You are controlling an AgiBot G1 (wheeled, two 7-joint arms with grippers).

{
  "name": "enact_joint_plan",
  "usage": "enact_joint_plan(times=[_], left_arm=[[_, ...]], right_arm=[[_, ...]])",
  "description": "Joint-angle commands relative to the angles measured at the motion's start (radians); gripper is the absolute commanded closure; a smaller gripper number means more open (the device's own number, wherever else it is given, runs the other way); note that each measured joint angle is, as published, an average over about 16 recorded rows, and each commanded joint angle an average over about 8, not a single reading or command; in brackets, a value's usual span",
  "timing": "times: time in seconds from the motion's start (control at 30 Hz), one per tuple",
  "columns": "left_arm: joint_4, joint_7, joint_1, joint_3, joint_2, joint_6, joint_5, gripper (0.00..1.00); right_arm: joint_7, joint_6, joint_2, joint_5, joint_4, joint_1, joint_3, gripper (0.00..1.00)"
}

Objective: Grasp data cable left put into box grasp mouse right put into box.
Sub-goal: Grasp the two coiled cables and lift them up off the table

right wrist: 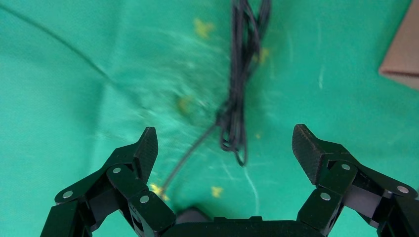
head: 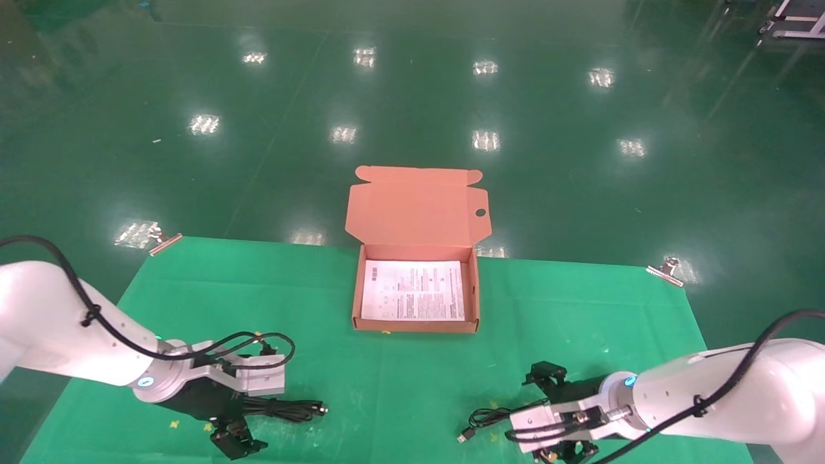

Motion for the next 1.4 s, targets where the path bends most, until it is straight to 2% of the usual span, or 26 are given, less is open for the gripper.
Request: enact_joint_plan(times=[0.03, 0.07, 0.1, 0.13, 0.33, 0.37, 0.4, 0.43, 1.4], left_arm=[[0.037, 0.018, -0.002, 0.004, 0.014, -0.011, 0.007, 0.0], [0.051, 0.026, -0.002, 0.005, 0.02, -0.019, 0.009, 0.0], [0.064, 0.033, -0.003, 0.006, 0.026, -0.027, 0.012, 0.0], [0.076, 0.039, -0.003, 0.006, 0.031, -0.034, 0.013, 0.0], [0.131, 0.056, -0.004, 0.007, 0.054, -0.067, 0.021, 0.74], [0.136, 0.057, -0.004, 0.007, 0.057, -0.069, 0.021, 0.87], [0.139, 0.057, -0.004, 0.007, 0.058, -0.071, 0.021, 0.99], [0.143, 0.058, -0.004, 0.006, 0.06, -0.073, 0.021, 1.0], [0.117, 0.054, -0.004, 0.007, 0.049, -0.061, 0.019, 1.0]], right_arm=[[0.001, 0.015, -0.015, -0.014, -0.031, 0.005, -0.003, 0.0], [0.001, 0.021, -0.022, -0.018, -0.042, 0.007, -0.004, 0.0], [0.0, 0.026, -0.028, -0.022, -0.052, 0.008, -0.005, 0.08], [-0.001, 0.031, -0.033, -0.025, -0.061, 0.01, -0.006, 0.21], [-0.004, 0.055, -0.053, -0.036, -0.097, 0.011, -0.01, 0.96], [-0.004, 0.056, -0.054, -0.037, -0.1, 0.012, -0.01, 1.0], [-0.004, 0.058, -0.055, -0.038, -0.102, 0.012, -0.01, 1.0], [-0.005, 0.059, -0.056, -0.039, -0.104, 0.012, -0.01, 1.0], [-0.003, 0.051, -0.049, -0.033, -0.089, 0.011, -0.008, 1.0]])
